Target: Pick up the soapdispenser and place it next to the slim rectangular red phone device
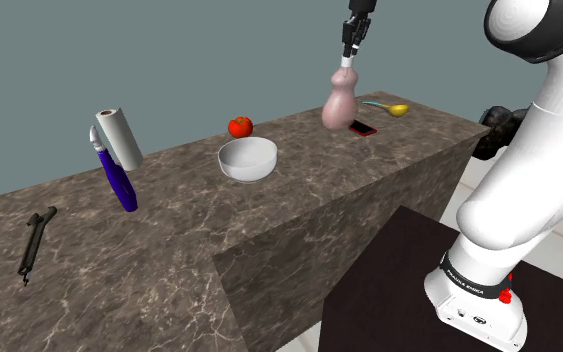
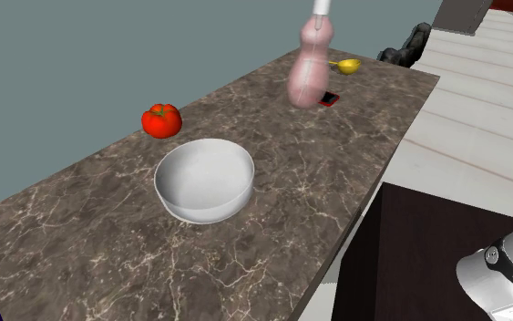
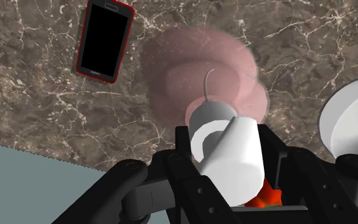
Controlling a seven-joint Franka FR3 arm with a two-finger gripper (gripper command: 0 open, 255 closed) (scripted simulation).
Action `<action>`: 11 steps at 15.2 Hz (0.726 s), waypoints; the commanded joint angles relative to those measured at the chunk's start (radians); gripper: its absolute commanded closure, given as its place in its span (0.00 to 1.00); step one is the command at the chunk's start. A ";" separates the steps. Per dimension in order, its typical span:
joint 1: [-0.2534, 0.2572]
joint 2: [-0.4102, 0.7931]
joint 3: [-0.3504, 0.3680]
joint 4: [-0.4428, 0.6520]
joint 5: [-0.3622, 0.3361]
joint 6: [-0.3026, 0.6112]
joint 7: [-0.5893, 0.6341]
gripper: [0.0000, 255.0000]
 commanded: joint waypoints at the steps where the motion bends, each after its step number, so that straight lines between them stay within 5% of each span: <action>1: 0.000 -0.010 0.000 -0.037 -0.001 0.029 -0.003 1.00; 11: 0.003 -0.047 0.002 -0.202 -0.004 0.158 -0.011 1.00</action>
